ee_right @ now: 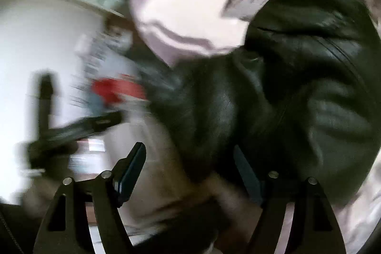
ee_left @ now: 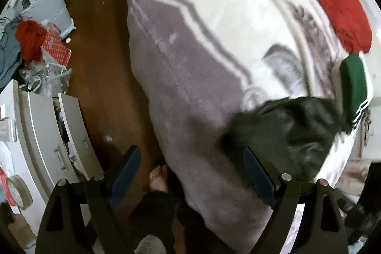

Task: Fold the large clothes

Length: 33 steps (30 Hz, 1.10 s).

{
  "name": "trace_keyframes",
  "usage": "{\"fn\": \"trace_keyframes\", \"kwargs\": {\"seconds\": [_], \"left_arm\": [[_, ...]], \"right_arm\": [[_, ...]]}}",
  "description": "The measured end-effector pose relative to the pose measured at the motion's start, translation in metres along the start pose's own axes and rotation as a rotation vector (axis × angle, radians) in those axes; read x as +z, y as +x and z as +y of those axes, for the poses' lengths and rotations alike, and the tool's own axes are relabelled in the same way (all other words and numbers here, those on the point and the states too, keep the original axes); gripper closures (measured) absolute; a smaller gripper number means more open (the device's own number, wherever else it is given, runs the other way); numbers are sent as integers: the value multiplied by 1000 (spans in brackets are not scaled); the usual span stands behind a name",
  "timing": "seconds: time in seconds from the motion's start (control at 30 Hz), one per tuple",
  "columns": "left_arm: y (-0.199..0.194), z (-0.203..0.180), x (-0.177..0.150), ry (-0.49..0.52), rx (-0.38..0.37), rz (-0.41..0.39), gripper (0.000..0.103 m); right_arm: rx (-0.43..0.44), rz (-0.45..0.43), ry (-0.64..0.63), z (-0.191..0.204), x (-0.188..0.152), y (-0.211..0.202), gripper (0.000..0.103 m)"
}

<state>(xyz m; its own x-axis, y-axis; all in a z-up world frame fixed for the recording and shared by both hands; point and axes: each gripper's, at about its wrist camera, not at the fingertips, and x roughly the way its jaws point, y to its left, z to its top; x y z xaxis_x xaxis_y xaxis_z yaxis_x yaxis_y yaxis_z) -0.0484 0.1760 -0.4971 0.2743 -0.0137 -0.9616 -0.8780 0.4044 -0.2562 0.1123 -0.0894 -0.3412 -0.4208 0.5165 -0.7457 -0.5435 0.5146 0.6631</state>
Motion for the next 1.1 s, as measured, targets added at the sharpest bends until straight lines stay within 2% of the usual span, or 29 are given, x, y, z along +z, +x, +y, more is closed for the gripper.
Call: {"fn": "trace_keyframes", "kwargs": {"seconds": [0.07,0.13,0.17,0.2,0.27,0.3,0.37,0.47,0.53,0.67,0.73,0.77,0.8,0.83,0.87,0.9,0.97,1.0,1.1], "left_arm": [[-6,-12,-1,12,-4,-26,16],[2,-33,-2,55,6,-37,16],[10,-45,-3,76,5,-31,16],[20,-57,-4,88,-13,-24,16],[45,-82,-6,124,-23,-11,16],[56,-92,-7,150,-16,-9,16],[92,-113,-11,231,90,32,16],[140,-110,-18,246,161,127,15],[154,-97,-20,198,139,147,13],[157,-86,-15,143,125,161,9],[144,-87,-17,141,130,140,10],[131,-87,-19,135,130,118,10],[115,-82,-24,109,110,92,10],[99,-75,-30,67,79,68,10],[89,-70,-34,28,52,55,10],[81,-62,-41,-29,12,47,10],[88,-46,-53,-150,-98,92,10],[99,-42,-55,-188,-131,122,10],[137,-32,-62,-318,-218,176,12]], "right_arm": [[-35,-75,116,-29,-1,-46,25],[-110,-123,188,-55,-1,-70,25],[-176,-141,200,-71,5,-78,29],[-226,-122,205,-80,15,-73,44],[-286,-34,226,-91,38,-50,60],[-303,7,233,-98,66,-36,63],[-379,69,207,-111,84,-6,64],[-456,127,209,-127,104,29,63],[-467,159,246,-139,111,46,63],[-524,188,210,-141,118,70,62],[-492,196,199,-139,118,63,58],[-402,189,200,-135,116,50,45],[-314,171,194,-131,113,32,39],[-267,156,195,-129,107,20,39],[-186,120,209,-133,97,-8,39],[-150,101,219,-136,92,-21,36],[-91,61,274,-158,70,-53,29],[-70,56,310,-178,67,-62,28],[-30,56,420,-229,34,-61,28]]}}
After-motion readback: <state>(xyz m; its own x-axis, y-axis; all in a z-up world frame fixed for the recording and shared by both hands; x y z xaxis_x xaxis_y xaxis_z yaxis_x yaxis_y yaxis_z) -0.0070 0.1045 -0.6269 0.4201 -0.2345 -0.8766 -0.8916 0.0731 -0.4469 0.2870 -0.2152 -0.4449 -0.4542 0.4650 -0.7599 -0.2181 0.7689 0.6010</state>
